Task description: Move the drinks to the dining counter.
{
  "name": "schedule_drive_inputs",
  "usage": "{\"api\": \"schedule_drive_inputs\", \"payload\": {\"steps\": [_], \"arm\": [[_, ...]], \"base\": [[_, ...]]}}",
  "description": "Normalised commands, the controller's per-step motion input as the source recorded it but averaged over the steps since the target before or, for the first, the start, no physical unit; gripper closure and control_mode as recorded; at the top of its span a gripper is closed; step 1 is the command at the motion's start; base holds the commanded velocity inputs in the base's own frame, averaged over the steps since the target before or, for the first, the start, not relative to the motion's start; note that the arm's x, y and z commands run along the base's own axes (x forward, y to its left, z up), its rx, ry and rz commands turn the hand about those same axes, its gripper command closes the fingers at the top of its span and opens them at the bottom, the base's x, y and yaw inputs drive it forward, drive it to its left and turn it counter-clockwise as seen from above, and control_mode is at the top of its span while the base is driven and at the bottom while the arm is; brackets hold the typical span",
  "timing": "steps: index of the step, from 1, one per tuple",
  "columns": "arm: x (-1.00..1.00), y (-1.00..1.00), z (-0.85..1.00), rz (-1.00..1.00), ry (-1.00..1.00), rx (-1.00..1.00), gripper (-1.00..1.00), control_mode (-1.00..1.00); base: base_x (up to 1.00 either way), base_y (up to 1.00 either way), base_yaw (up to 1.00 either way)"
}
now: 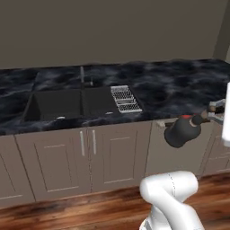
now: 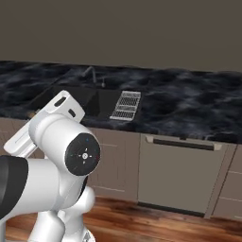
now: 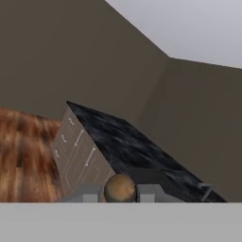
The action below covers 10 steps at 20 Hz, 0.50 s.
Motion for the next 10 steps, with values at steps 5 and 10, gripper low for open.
{"api": "schedule_drive_inputs", "payload": {"steps": [5, 10], "arm": [[0.0, 0.0, 0.0, 0.0, 0.0, 0.0, 1.0, 1.0], [0.0, 0.0, 0.0, 0.0, 0.0, 0.0, 1.0, 1.0]], "base": [[0.0, -0.98, 0.09], [0.0, -0.83, 0.12]]}}
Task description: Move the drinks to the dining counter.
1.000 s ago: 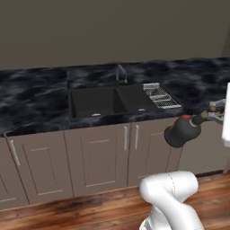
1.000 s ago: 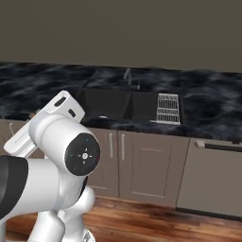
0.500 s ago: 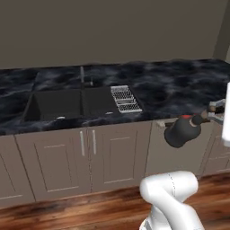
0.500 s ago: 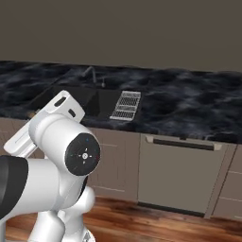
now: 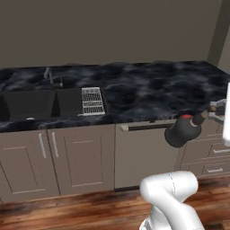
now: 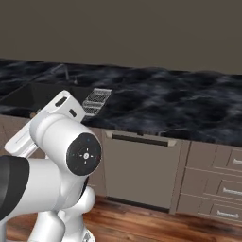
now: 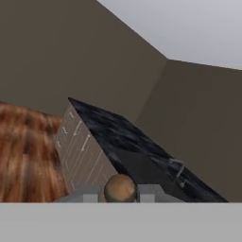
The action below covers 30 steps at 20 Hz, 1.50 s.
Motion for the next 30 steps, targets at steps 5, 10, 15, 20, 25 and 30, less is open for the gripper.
{"api": "schedule_drive_inputs", "payload": {"steps": [5, 10, 15, 20, 25, 30], "arm": [[0.0, 0.0, 0.0, 0.0, 0.0, 0.0, 1.0, 1.0], [0.0, 0.0, 0.0, 0.0, 0.0, 0.0, 1.0, 1.0], [0.0, 0.0, 0.0, 0.0, 0.0, 0.0, 1.0, 1.0], [0.0, 0.0, 0.0, 0.0, 0.0, 0.0, 1.0, 1.0], [0.0, 0.0, 0.0, 0.0, 0.0, 0.0, 1.0, 1.0], [0.0, 0.0, 0.0, 0.0, 0.0, 0.0, 1.0, 1.0]], "base": [[0.0, -0.74, 0.15], [0.0, -0.64, 0.2], [0.0, -0.64, 0.22], [-0.13, -0.74, 0.2], [-0.21, -0.81, 0.17], [-0.21, -0.96, 0.1]]}}
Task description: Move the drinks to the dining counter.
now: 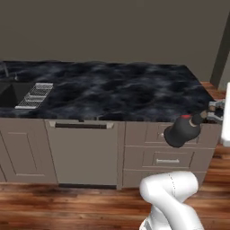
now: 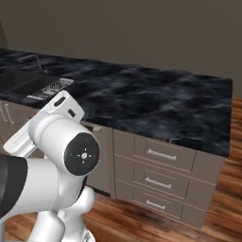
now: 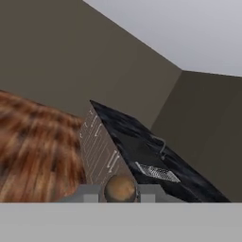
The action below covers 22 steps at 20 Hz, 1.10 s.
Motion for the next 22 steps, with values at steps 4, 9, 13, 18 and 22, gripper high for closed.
{"api": "schedule_drive_inputs", "payload": {"steps": [4, 9, 13, 18, 22], "arm": [[0.0, 0.0, 0.0, 0.0, 0.0, 0.0, 1.0, 1.0], [0.0, 0.0, 0.0, 0.0, 0.0, 0.0, 1.0, 1.0], [0.0, 0.0, 0.0, 0.0, 0.0, 0.0, 1.0, 1.0], [0.0, 0.0, 0.0, 0.0, 0.0, 0.0, 1.0, 1.0], [0.0, 0.0, 0.0, 0.0, 0.0, 0.0, 1.0, 1.0]], "base": [[-0.18, -0.99, 0.07], [-0.01, -0.72, 0.13], [0.0, -0.5, 0.2], [0.0, -0.54, 0.21], [0.0, -0.78, 0.16]]}}
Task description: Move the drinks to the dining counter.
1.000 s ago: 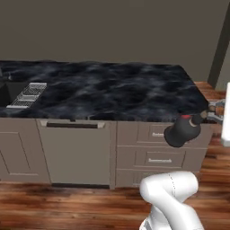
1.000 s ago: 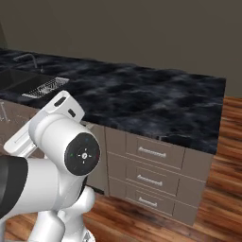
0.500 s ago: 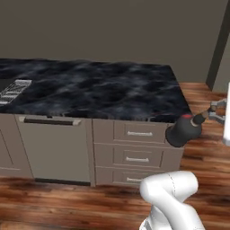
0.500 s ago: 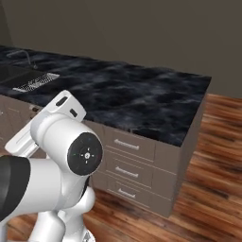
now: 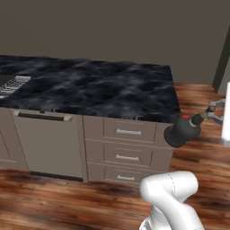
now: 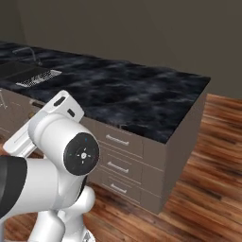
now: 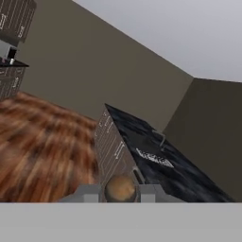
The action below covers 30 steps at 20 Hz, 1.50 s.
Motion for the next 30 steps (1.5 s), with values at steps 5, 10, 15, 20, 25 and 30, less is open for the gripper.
{"api": "schedule_drive_inputs", "payload": {"steps": [5, 10, 15, 20, 25, 30], "arm": [[0.0, 0.0, 0.0, 0.0, 0.0, 0.0, 1.0, 1.0], [0.0, 0.0, 0.0, 0.0, 0.0, 0.0, 1.0, 1.0], [0.0, 0.0, 0.0, 0.0, 0.0, 0.0, 1.0, 1.0], [0.0, 0.0, 0.0, 0.0, 0.0, 0.0, 1.0, 1.0], [0.0, 0.0, 0.0, 0.0, 0.0, 0.0, 1.0, 1.0], [0.0, 0.0, 0.0, 0.0, 0.0, 0.0, 1.0, 1.0]], "base": [[0.0, -0.84, 0.15], [0.0, -0.73, 0.16], [0.06, -0.62, 0.16], [0.27, -0.49, 0.25], [0.35, -0.42, 0.31], [0.17, -0.48, 0.33]]}}
